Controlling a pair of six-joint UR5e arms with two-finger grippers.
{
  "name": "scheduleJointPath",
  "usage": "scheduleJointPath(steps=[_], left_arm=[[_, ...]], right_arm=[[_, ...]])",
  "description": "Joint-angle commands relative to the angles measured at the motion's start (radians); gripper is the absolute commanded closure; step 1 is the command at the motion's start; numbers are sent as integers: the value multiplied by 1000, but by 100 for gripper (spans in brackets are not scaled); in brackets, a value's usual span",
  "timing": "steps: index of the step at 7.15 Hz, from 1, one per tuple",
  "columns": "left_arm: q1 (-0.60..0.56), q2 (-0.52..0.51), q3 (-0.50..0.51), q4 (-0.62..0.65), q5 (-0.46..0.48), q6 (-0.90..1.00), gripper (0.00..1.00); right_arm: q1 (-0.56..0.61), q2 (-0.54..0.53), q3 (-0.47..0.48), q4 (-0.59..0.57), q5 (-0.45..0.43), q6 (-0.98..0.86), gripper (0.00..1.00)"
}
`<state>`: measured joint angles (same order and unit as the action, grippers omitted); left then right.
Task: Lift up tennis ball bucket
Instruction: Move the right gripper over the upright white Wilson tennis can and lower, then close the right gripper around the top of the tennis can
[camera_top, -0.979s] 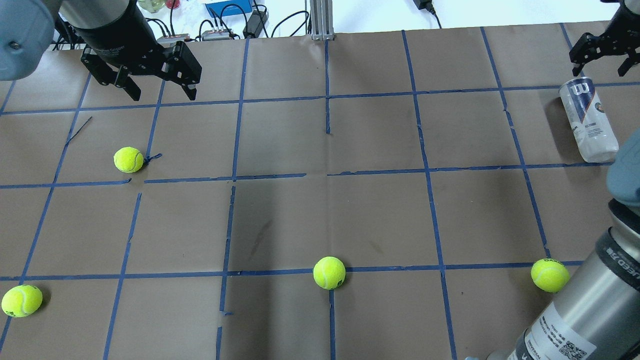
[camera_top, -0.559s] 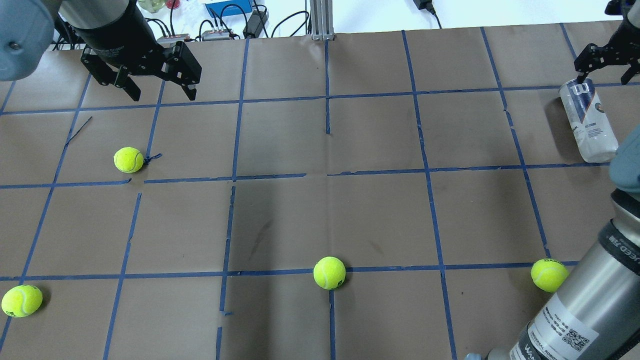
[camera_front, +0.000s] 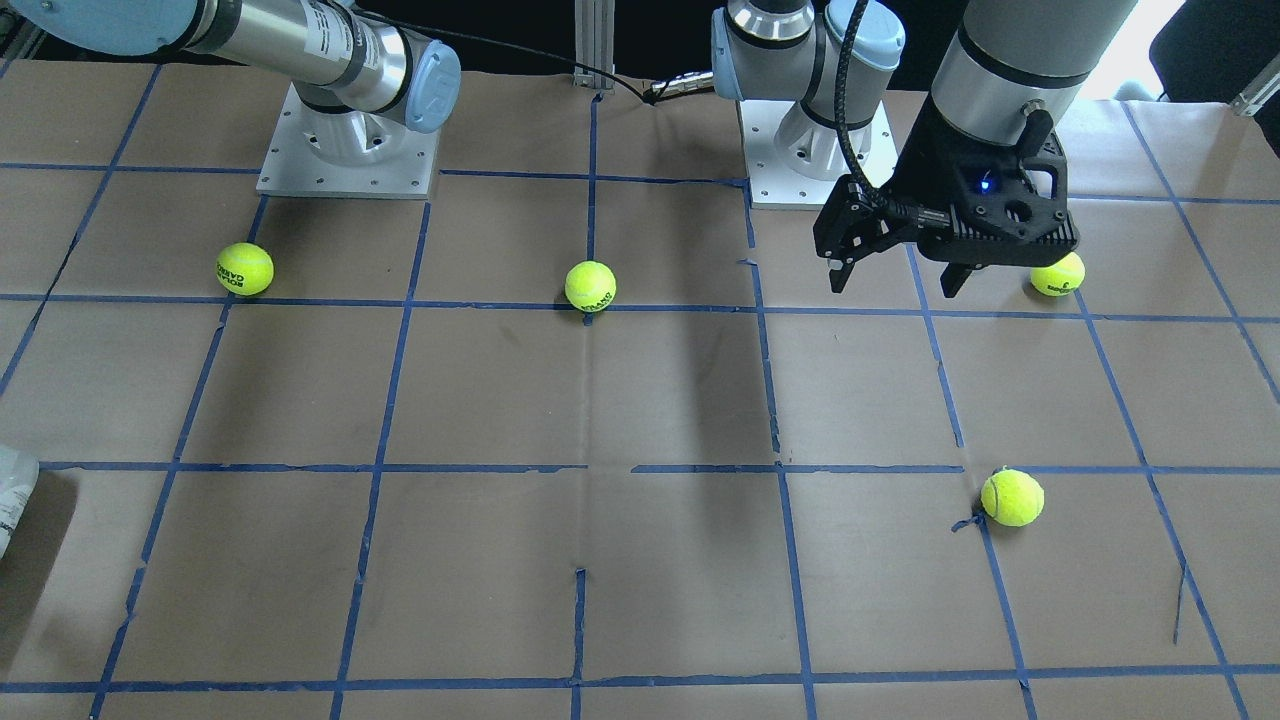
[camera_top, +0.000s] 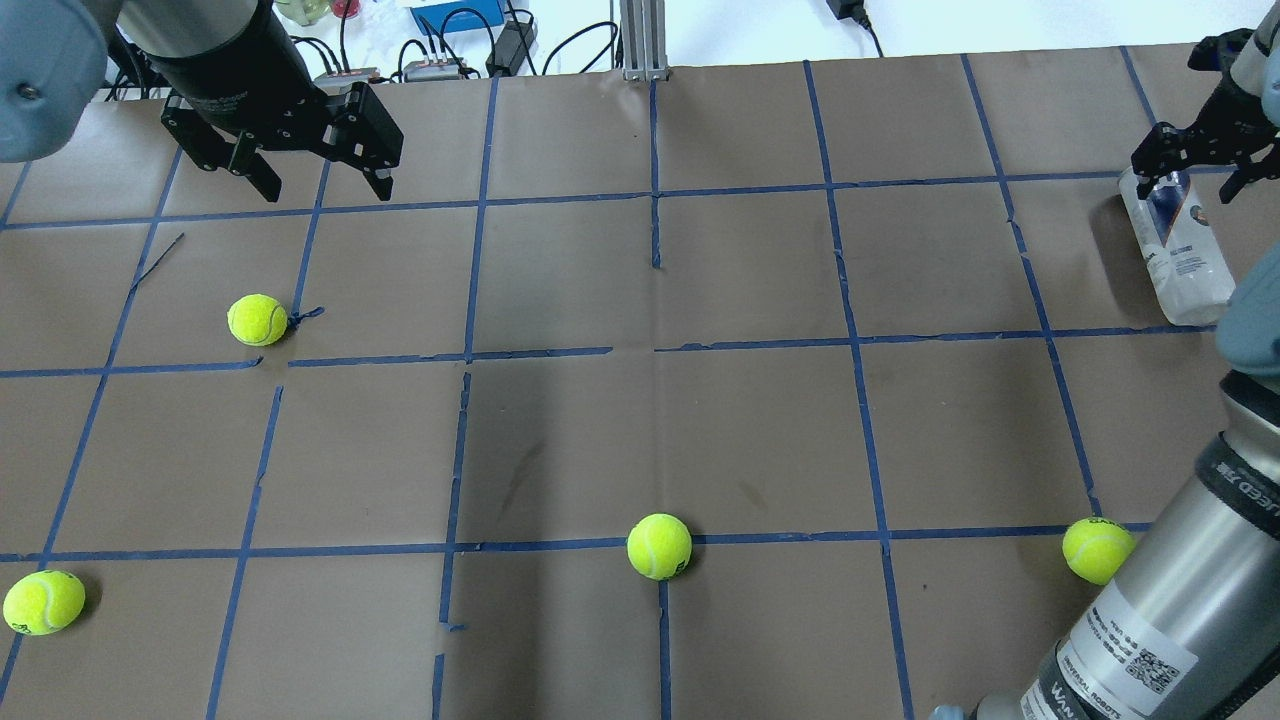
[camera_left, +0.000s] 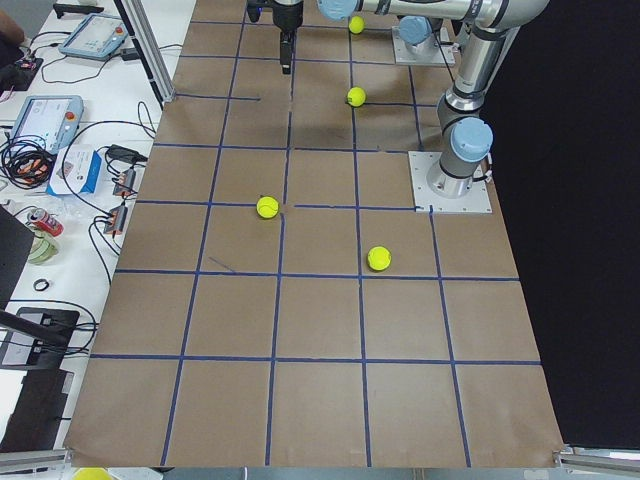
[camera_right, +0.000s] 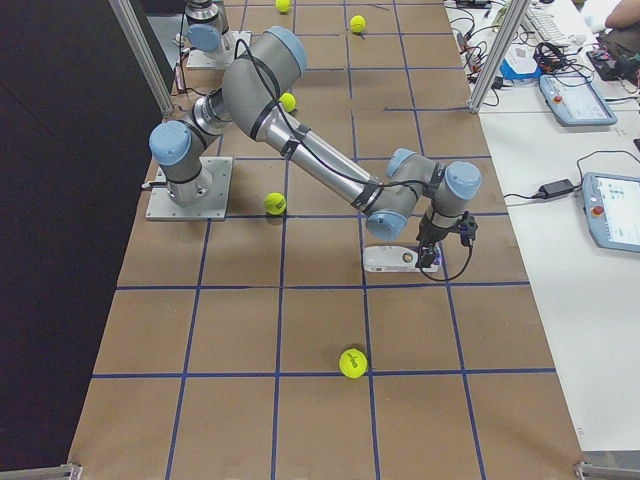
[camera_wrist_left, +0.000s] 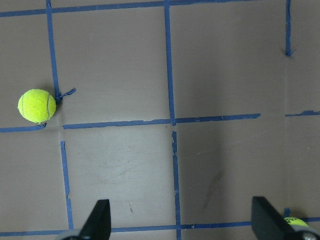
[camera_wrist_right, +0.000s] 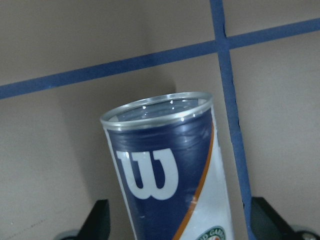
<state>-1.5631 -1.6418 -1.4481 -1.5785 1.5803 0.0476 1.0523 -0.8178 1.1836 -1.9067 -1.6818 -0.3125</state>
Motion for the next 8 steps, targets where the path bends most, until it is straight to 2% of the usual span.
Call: scheduleJointPath(steps=[1, 4, 6, 8], left_arm=[[0, -1, 0, 0, 1, 0, 0], [0, -1, 0, 0, 0, 0, 0], [0, -1, -1, 0, 0, -2, 0], [0, -1, 0, 0, 1, 0, 0]], right_arm=[[-2, 0, 42, -29, -3, -3, 0], [-3, -7, 56, -41, -13, -11, 0], [-2, 3, 57, -164, -9, -3, 0], [-2, 25, 54, -187, -7, -3, 0]])
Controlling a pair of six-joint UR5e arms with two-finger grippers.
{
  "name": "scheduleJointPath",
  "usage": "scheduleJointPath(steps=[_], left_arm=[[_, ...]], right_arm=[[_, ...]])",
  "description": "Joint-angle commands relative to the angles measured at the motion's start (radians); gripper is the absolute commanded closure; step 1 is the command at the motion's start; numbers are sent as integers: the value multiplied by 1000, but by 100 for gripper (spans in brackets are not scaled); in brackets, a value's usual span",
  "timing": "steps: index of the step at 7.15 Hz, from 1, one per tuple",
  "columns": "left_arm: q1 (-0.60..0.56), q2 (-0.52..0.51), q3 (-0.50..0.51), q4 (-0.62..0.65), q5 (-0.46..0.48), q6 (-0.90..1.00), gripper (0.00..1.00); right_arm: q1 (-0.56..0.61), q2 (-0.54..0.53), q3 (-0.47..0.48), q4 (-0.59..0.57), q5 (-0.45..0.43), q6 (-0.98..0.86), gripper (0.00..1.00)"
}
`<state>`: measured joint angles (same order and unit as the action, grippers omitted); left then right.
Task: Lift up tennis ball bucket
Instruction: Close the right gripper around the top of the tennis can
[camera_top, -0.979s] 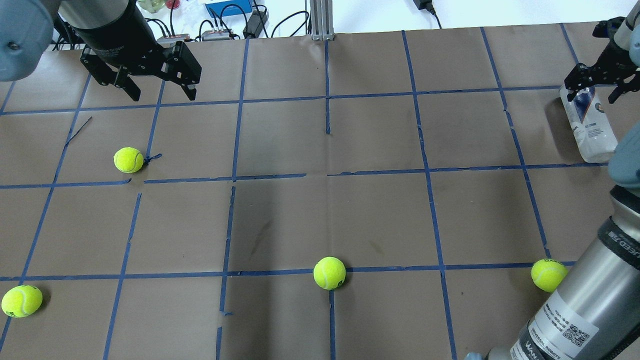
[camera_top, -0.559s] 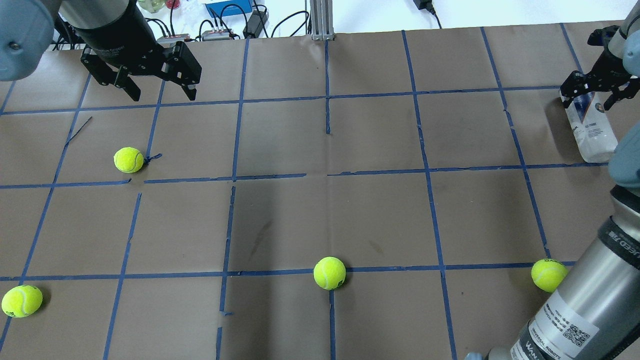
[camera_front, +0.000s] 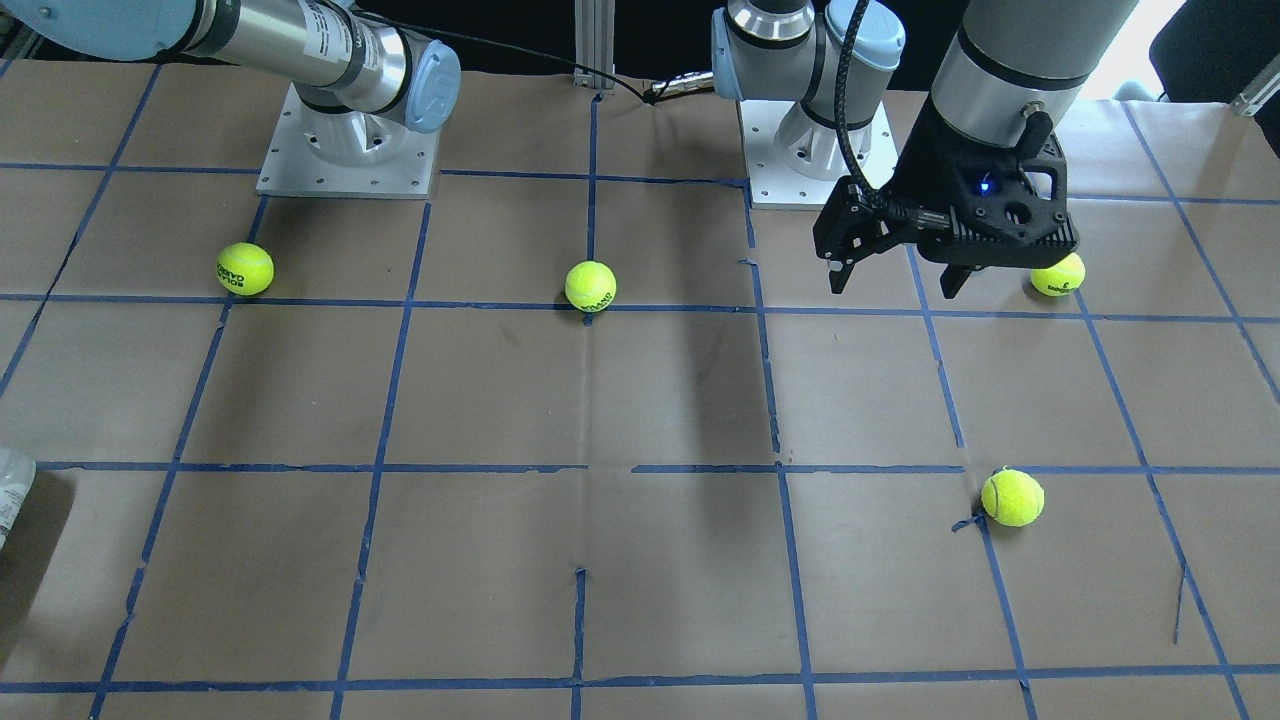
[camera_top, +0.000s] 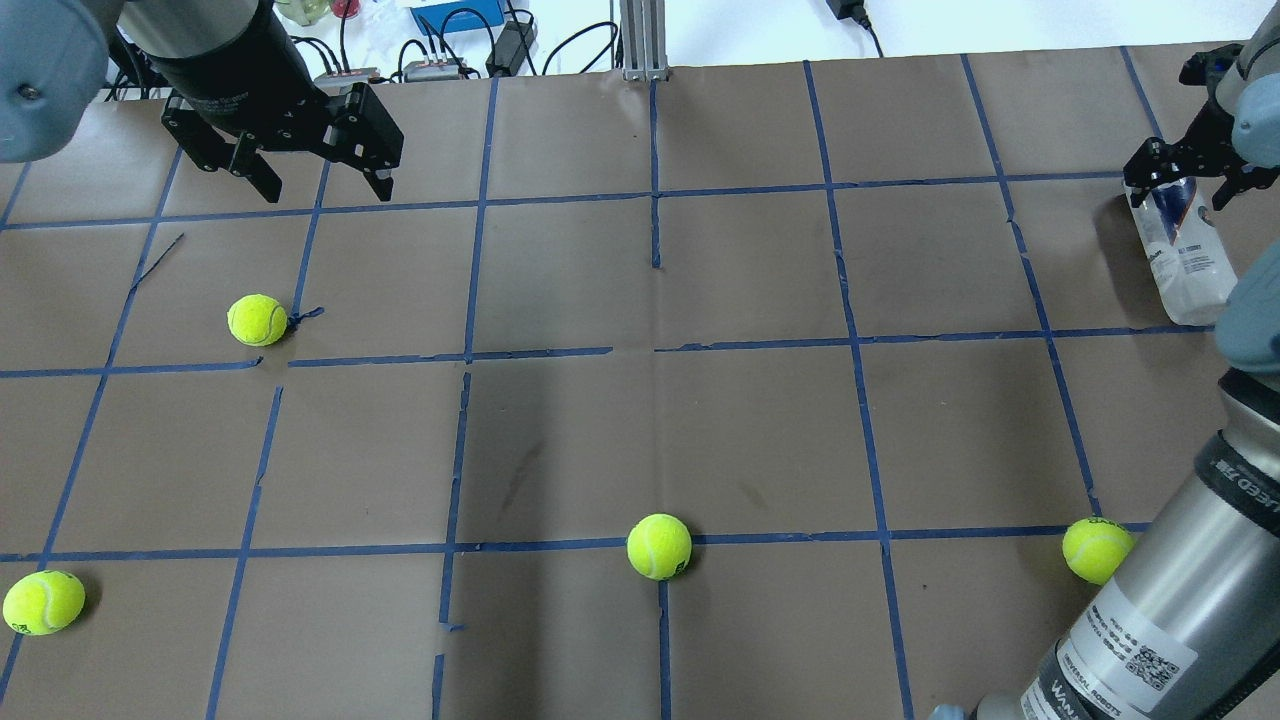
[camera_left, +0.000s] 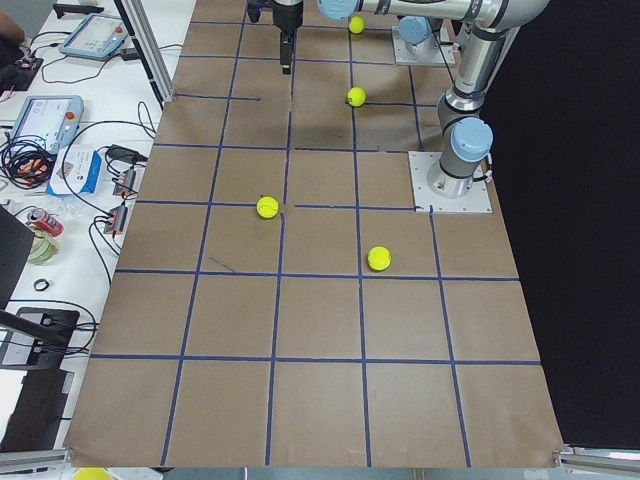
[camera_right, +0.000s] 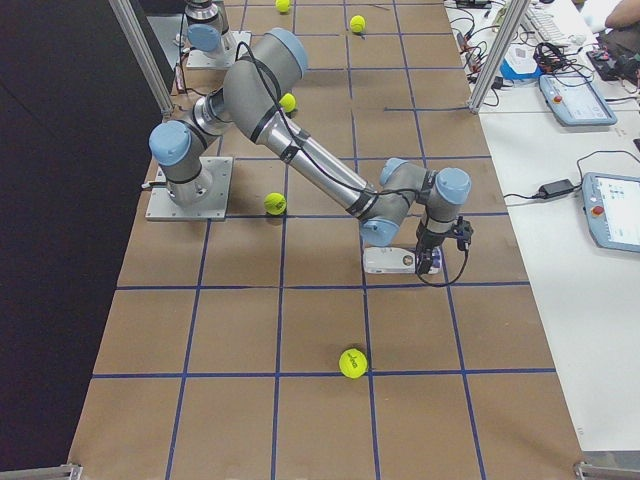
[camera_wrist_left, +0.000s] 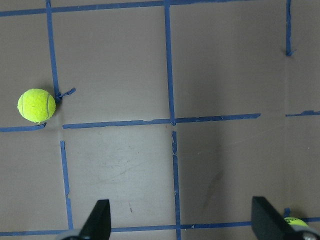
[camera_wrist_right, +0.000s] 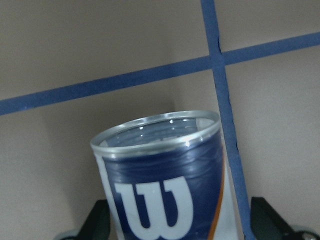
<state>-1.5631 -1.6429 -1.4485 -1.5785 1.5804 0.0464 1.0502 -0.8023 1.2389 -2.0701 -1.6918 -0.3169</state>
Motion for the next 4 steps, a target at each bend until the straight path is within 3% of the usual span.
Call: scheduleJointPath(steps=[1, 2, 3, 4], left_arm=[[0, 0, -1, 0, 1, 1, 0], [0, 0, -1, 0, 0, 1, 0], [0, 0, -1, 0, 1, 1, 0], [0, 0, -1, 0, 0, 1, 0]], right_arm=[[1, 8, -1, -56, 10, 2, 13], [1, 5, 2, -61, 27, 2, 17], [1, -1, 5, -59, 30, -4, 31], [1, -11, 14, -59, 30, -22, 34]])
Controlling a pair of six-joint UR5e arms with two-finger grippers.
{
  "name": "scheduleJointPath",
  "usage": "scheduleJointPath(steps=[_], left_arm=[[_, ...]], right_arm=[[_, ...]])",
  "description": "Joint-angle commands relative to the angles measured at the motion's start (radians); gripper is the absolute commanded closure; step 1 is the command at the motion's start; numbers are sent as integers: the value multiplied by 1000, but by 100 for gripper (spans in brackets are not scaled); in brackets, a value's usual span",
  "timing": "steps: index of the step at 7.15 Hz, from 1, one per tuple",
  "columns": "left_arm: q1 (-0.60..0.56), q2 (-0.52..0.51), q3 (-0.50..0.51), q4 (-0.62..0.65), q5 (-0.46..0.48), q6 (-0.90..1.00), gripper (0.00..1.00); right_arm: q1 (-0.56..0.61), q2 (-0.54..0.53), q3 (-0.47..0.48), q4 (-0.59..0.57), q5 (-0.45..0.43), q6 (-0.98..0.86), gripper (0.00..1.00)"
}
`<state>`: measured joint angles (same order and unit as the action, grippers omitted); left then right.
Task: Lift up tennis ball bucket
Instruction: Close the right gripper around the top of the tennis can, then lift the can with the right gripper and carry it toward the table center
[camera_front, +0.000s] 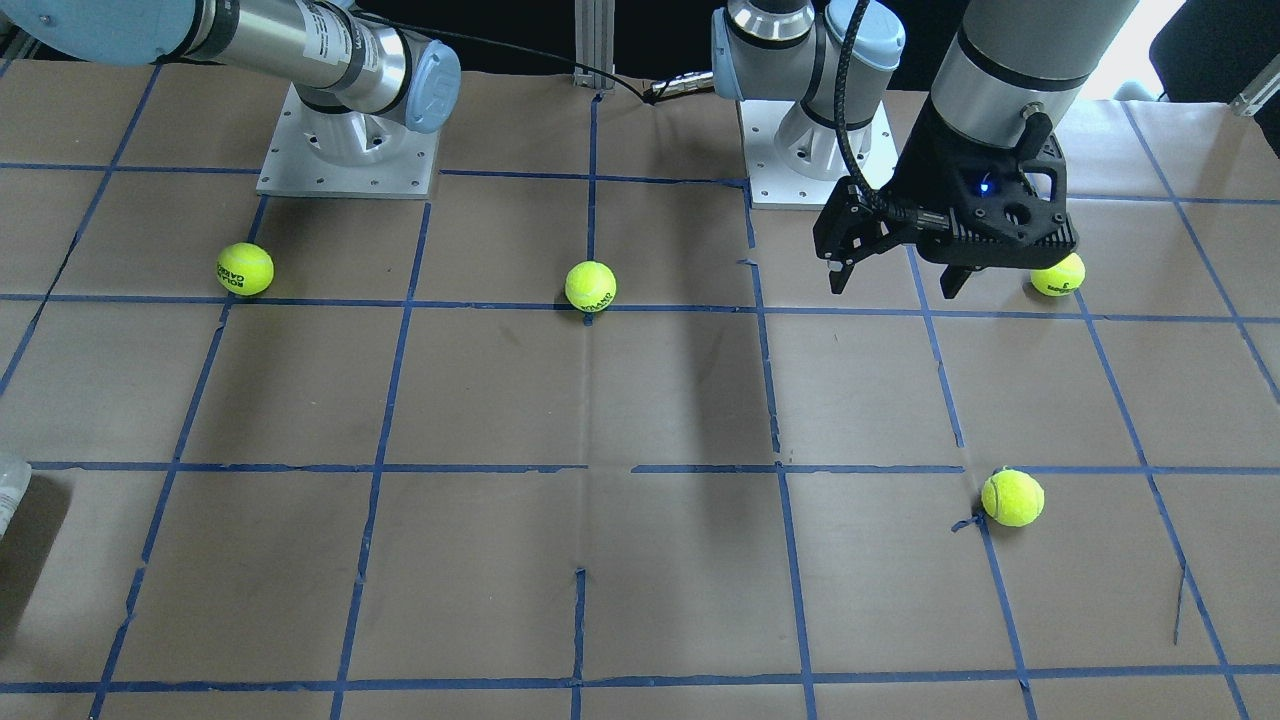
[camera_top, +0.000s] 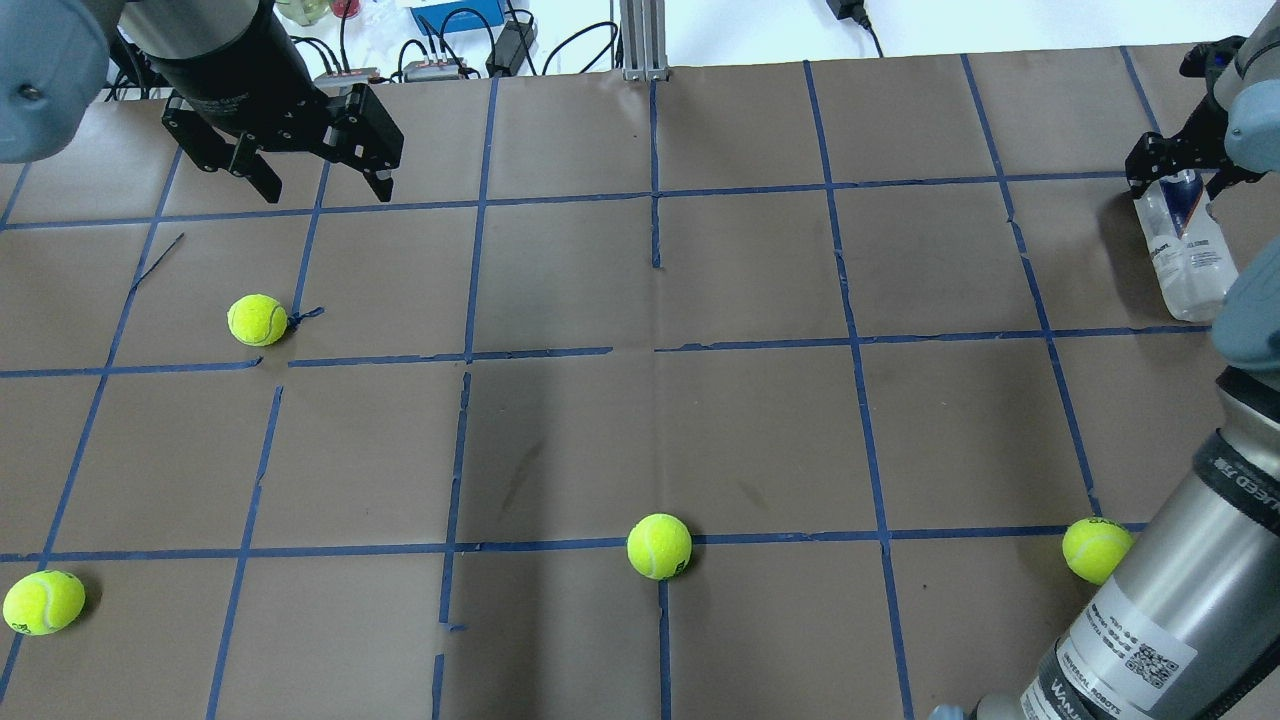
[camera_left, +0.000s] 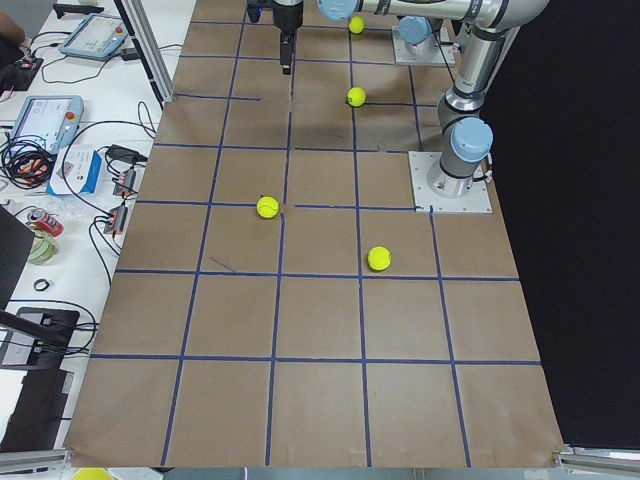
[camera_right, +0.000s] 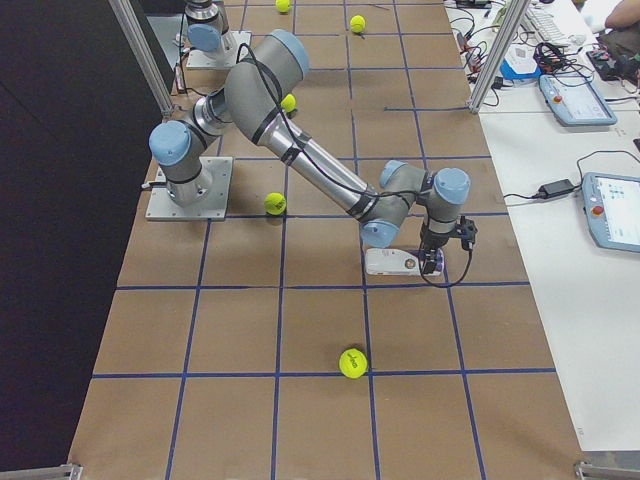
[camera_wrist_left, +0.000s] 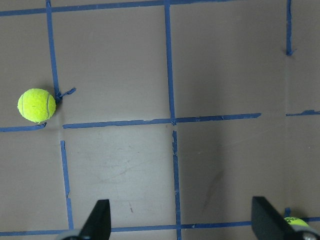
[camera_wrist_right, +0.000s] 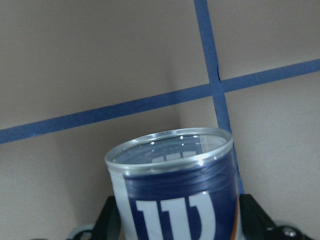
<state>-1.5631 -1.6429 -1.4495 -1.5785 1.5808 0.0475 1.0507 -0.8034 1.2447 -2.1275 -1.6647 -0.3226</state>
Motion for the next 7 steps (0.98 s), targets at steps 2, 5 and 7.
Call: scheduleJointPath(steps=[2, 5, 7], left_arm=[[0, 2, 0, 0, -1, 0, 0], [0, 2, 1, 0, 1, 0, 0], [0, 0, 0, 0, 1, 0, 0]], right_arm=[[11, -78, 48, 15, 43, -142, 34], [255, -241, 151, 15, 106, -257, 33], [476, -235, 153, 0, 115, -259, 33]])
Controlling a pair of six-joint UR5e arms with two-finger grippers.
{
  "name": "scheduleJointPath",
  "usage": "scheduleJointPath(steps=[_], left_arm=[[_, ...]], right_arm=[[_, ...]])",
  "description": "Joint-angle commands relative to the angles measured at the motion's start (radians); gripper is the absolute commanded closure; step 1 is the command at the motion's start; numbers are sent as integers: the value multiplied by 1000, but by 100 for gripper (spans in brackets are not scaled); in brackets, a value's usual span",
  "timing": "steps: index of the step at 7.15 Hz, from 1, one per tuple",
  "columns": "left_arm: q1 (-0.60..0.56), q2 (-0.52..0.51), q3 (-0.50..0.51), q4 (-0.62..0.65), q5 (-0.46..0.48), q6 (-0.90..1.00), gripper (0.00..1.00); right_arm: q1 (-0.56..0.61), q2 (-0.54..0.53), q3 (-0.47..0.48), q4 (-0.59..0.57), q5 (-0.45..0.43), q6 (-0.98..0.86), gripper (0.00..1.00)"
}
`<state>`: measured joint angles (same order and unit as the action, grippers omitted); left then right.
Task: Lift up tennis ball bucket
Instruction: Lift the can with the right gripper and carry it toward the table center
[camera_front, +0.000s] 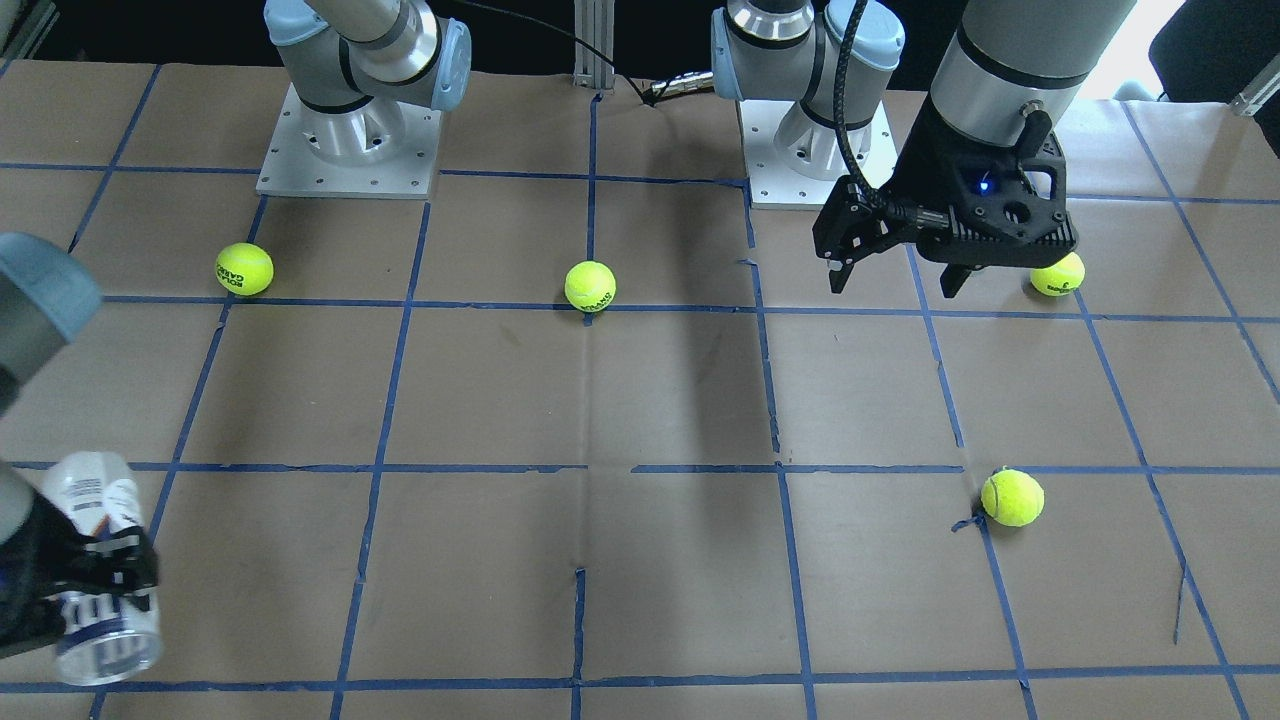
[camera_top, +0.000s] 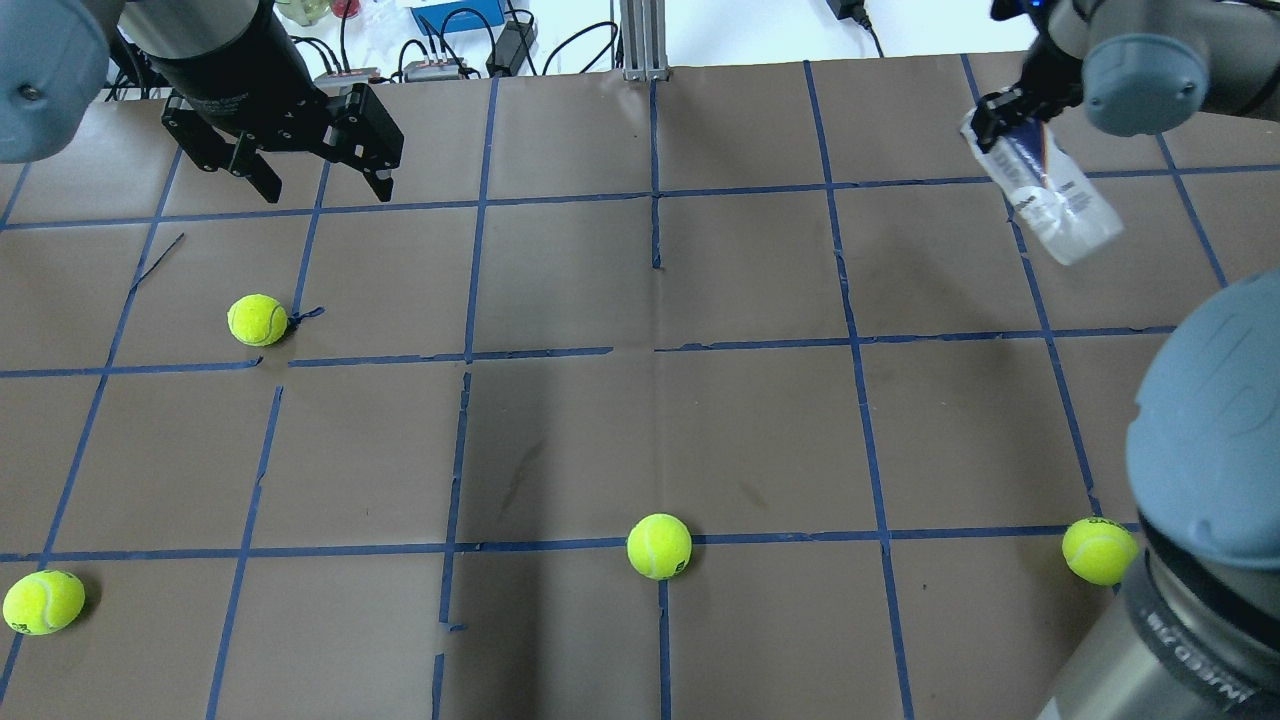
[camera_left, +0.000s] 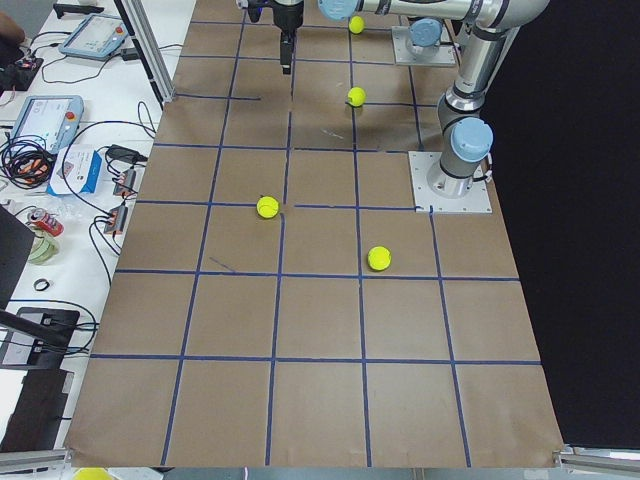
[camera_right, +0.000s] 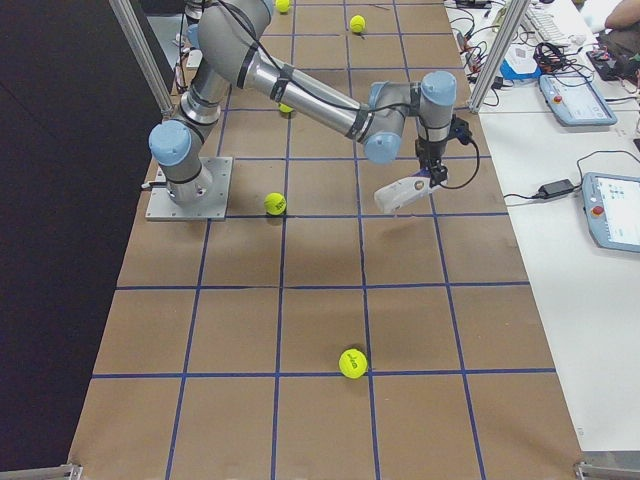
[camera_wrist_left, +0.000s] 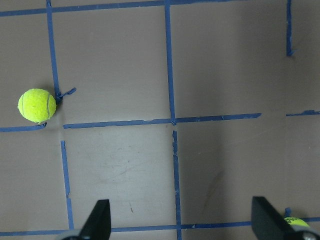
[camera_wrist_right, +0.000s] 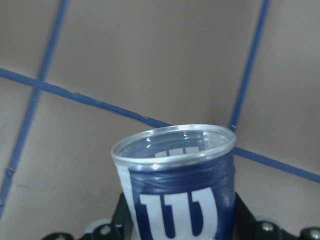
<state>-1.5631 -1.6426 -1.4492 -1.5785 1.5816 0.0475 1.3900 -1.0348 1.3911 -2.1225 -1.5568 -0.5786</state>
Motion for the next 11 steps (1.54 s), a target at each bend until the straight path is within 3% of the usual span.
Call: scheduleJointPath(steps=[1, 3, 5, 7, 10, 11], left_arm=[[0, 0, 0, 0, 0, 0, 0], [0, 0, 1, 0, 0, 0, 0], [0, 1, 0, 0, 0, 0, 0], [0, 0, 0, 0, 0, 0, 0], [0, 1, 1, 0, 0, 0, 0], [0, 0, 0, 0, -2, 0, 0]], right_arm=[[238, -2, 17, -1, 74, -7, 33], [384, -8, 42, -74, 75, -6, 29], [494, 4, 48, -79, 89, -18, 35], [653, 24, 60, -187, 81, -96, 35], [684, 33, 222, -478, 92, -220, 32], [684, 35, 235, -482, 93, -227, 32]])
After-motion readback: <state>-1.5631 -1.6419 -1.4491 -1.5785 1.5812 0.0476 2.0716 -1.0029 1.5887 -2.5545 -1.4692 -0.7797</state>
